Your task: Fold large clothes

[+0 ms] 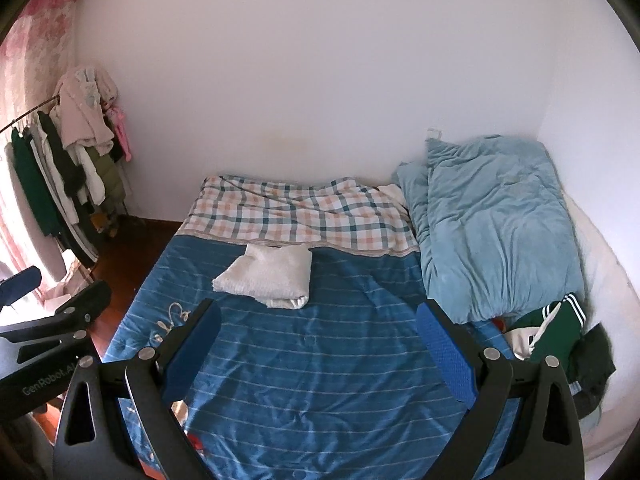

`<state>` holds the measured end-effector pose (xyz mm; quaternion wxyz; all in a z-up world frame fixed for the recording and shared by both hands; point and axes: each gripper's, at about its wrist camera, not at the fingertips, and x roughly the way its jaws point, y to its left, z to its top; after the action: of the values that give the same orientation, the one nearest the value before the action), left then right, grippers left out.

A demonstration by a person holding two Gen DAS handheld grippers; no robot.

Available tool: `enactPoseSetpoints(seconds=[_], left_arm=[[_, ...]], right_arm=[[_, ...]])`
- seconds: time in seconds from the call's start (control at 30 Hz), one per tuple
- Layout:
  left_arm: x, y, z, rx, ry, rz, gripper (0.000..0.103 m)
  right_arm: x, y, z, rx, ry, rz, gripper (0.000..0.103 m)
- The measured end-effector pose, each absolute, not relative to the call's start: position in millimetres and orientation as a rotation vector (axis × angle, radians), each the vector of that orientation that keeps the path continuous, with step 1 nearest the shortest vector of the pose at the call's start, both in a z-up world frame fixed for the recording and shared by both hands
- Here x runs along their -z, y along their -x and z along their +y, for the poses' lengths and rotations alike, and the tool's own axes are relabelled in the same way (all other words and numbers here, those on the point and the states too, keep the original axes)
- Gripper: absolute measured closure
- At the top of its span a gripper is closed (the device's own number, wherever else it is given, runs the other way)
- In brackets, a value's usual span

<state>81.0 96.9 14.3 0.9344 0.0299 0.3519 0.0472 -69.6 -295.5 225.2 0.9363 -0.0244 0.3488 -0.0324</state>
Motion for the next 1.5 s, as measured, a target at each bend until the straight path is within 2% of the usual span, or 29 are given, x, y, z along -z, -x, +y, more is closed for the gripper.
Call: enactPoseSetpoints(seconds=[1.5], left_arm=[[-35, -69, 104, -0.102, -0.033, 0.66, 0.005]], right_arm=[[-235, 81, -282, 0.093, 0.028, 0.691, 0.004]])
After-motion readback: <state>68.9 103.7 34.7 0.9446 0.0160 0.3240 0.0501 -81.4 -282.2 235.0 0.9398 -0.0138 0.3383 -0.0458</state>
